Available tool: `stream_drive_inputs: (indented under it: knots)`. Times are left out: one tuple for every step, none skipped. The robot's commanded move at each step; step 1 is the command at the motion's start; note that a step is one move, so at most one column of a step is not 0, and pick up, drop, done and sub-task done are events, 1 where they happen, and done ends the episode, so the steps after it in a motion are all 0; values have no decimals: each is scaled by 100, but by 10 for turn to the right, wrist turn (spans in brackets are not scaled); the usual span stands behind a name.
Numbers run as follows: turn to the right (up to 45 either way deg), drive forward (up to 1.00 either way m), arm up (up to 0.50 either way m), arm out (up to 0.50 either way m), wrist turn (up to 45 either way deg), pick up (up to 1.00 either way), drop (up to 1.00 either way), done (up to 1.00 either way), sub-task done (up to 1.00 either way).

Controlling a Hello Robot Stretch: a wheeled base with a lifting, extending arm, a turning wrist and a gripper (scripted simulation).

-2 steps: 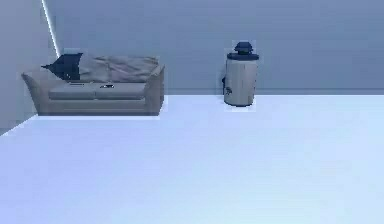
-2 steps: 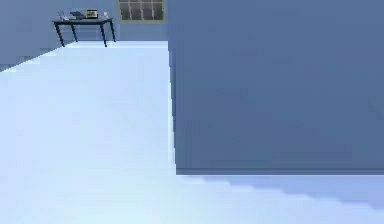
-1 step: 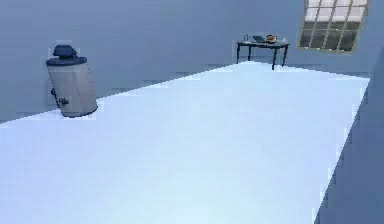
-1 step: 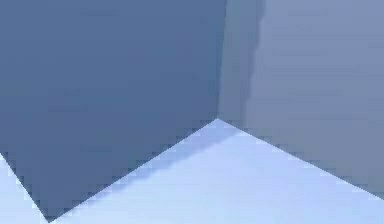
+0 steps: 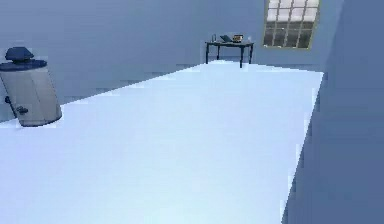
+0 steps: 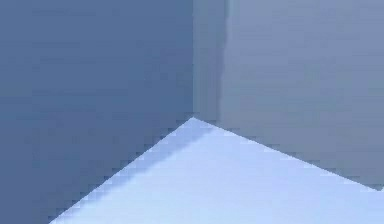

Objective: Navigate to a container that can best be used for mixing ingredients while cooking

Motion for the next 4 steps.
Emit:
stream_drive_inputs:
  knots:
    - [0, 100, 0, 0, 0, 0, 0, 0, 0]
    - [120, 0, 0, 0, 0, 0, 0, 0, 0]
    - [0, 30, 0, 0, 0, 0, 0, 0, 0]
    - [210, 0, 0, 0, 0, 0, 0, 0, 0]
